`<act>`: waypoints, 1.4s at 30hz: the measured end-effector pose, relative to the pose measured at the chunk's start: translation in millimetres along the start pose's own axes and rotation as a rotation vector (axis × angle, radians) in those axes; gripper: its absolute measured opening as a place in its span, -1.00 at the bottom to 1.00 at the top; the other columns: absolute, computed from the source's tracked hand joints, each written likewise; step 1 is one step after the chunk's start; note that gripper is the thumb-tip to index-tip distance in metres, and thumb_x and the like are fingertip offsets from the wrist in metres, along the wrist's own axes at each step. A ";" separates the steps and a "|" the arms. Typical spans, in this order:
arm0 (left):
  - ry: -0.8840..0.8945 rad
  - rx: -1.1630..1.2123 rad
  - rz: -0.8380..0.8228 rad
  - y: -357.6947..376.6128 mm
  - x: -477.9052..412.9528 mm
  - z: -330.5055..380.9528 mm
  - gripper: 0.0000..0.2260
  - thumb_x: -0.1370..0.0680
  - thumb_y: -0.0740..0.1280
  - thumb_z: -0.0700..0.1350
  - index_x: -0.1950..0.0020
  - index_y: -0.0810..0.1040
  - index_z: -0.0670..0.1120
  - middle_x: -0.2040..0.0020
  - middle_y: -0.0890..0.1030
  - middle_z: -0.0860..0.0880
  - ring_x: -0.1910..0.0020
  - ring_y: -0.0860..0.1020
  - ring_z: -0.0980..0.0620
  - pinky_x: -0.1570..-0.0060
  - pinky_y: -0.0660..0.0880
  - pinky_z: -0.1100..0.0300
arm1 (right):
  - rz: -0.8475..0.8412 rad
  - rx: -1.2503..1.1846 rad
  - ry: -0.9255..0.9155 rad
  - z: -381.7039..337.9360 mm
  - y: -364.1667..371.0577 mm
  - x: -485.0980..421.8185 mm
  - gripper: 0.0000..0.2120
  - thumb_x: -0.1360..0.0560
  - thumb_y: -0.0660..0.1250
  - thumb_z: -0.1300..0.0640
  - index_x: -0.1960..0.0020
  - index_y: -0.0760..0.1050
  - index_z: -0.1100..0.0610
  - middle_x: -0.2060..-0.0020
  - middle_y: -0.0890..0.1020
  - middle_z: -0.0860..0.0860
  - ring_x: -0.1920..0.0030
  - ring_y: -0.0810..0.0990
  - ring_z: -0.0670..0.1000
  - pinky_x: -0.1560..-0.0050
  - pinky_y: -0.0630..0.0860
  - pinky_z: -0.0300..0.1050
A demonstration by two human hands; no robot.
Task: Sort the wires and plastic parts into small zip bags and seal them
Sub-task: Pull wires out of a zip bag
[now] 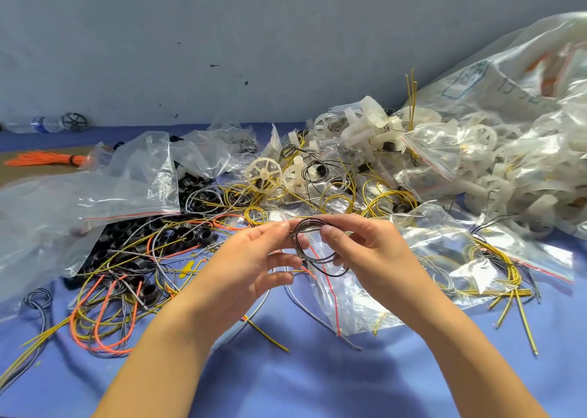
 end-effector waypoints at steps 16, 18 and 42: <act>0.185 0.113 0.212 -12.0 -0.7 10.0 -0.85 -0.51 0.32 -0.31 0.00 0.64 -0.18 0.27 0.66 -0.02 0.32 0.62 0.15 0.26 0.58 0.36 | -0.171 -0.356 0.105 3.3 -10.7 1.8 -0.74 -0.55 0.28 0.35 -0.13 0.63 0.12 0.13 0.70 0.01 0.19 0.59 -0.13 0.14 0.50 -0.34; 0.203 0.127 0.245 -13.9 -0.7 12.3 -0.85 -0.51 0.32 -0.33 -0.03 0.63 -0.19 0.26 0.64 -0.03 0.32 0.61 0.14 0.26 0.58 0.37 | -0.101 -0.251 0.102 4.8 -14.8 0.4 -0.73 -0.54 0.30 0.37 -0.07 0.66 0.08 0.19 0.71 -0.02 0.22 0.60 -0.14 0.17 0.50 -0.36; 0.618 -0.773 0.229 11.1 6.1 20.6 -0.61 -0.63 0.16 0.15 -0.40 0.45 0.04 -0.33 0.50 0.20 -0.34 0.39 0.33 -0.31 0.29 0.34 | 0.026 -0.249 0.053 -0.1 -8.2 -2.2 -0.58 -0.58 0.20 0.43 0.06 0.65 -0.04 0.30 0.65 -0.10 0.32 0.61 -0.10 0.18 0.58 -0.22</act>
Point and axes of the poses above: each hand's wrist, its own x-axis away from the middle knuckle, its own y-axis out of the palm, z = x × y, the point moved 4 cm from there along -x, towards the middle knuckle
